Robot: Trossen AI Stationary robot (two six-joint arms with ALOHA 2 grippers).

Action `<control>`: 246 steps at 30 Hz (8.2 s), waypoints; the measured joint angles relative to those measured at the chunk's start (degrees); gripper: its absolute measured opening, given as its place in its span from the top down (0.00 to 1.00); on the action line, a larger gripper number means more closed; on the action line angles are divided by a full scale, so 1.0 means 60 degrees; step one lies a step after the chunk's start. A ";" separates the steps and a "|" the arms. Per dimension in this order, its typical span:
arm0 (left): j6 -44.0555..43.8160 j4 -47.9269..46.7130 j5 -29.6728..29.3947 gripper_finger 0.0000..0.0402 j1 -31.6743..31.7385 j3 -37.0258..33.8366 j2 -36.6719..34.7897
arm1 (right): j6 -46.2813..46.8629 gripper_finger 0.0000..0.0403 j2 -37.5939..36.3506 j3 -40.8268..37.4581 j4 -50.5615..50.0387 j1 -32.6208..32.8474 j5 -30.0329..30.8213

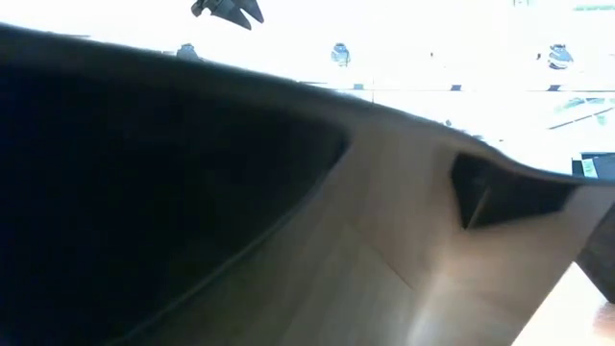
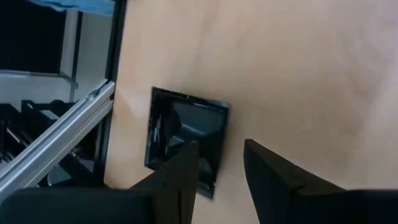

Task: Pick & Place Mini shaped plates
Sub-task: Stack the square plate on top of the stacked square plates on the shelf, then stack the leaf-shaped plate on top of the stacked leaf-shaped plates on the shelf

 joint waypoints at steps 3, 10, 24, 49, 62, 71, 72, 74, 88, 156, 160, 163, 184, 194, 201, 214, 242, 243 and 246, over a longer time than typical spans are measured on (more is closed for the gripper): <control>0.0004 0.0004 -0.0003 0.56 -0.0054 0.0000 0.0000 | -0.0059 0.71 0.0567 0.0000 0.0703 0.0211 0.0023; 0.0026 0.0012 -0.0004 0.56 -0.0051 0.0000 0.0000 | -0.0262 0.71 0.1265 0.0009 0.1242 0.0486 0.0676; 0.0022 0.0060 -0.0004 0.56 -0.0055 0.0000 0.0000 | -0.2045 0.98 0.1251 0.0006 0.1276 0.0592 0.0747; 0.0015 0.0080 0.0000 0.56 -0.0055 0.0000 0.0000 | -0.3240 1.00 -0.1961 0.0000 -0.2354 -0.3034 0.3825; 0.0015 0.0078 0.0000 0.56 -0.0055 0.0000 0.0000 | -0.1241 1.00 -0.3172 0.0000 0.0418 -0.6296 0.6481; 0.0015 0.0087 0.0000 0.56 -0.0055 0.0000 0.0000 | -0.0231 1.00 -0.3277 0.0263 0.2456 -0.8106 0.6242; 0.0015 0.0116 0.0003 0.56 -0.0055 0.0000 0.0000 | -0.0204 1.00 -0.3274 0.0368 0.2476 -0.8274 0.6219; 0.0015 0.0227 0.0004 0.56 -0.0055 0.0000 0.0000 | -0.0294 1.00 -0.3274 0.0629 0.2474 -0.8625 0.6265; 0.0272 0.1633 -0.0007 0.56 -0.0037 0.0000 0.0000 | 0.0130 1.00 -0.1166 0.2999 0.2458 -1.1461 0.7457; 0.1482 0.2024 -0.0033 0.56 0.0010 0.0004 -0.0073 | -0.2531 0.69 -0.0614 0.4080 0.2637 -1.2054 0.7468; 0.1084 0.1987 -0.0027 0.56 -0.0167 0.0004 -0.0073 | -0.3374 0.70 -0.1271 0.4076 0.2850 -1.1739 0.7447; 0.0565 0.1965 0.0496 0.56 -0.0384 0.0004 -0.0073 | -0.4069 0.71 -0.1755 0.4076 0.2944 -1.1430 0.7441; -0.8502 -0.4115 0.6739 0.56 -0.4549 -0.1384 0.0041 | -0.6109 0.71 -0.2633 0.4076 0.1979 -1.0140 0.7445; -1.0321 -0.1554 0.6392 0.56 -0.6720 -0.4423 0.0073 | -0.6109 0.71 -0.2633 0.4073 0.1540 -1.0093 0.7458; -1.0555 0.0823 0.5982 0.56 -0.7625 -0.6341 0.0066 | -0.6109 0.71 -0.2633 0.4073 0.1306 -1.0096 0.7454; -0.9999 0.2447 0.5402 0.56 -0.7939 -0.7486 0.1370 | -0.6108 0.71 -0.2629 0.4073 0.0921 -1.0096 0.7454; -1.0005 0.4737 0.7024 0.98 -0.7882 -0.7482 0.2746 | -0.6105 0.74 -0.2629 0.4073 0.0598 -1.0096 0.7454; -0.9996 0.4739 0.7052 0.99 -0.7798 -0.7479 0.2622 | -0.6105 0.74 -0.2629 0.4073 0.0571 -1.0096 0.7457; -0.9957 0.4730 0.7006 0.99 -0.7462 -0.7471 0.2150 | -0.6105 0.74 -0.2630 0.4073 0.0529 -1.0096 0.7454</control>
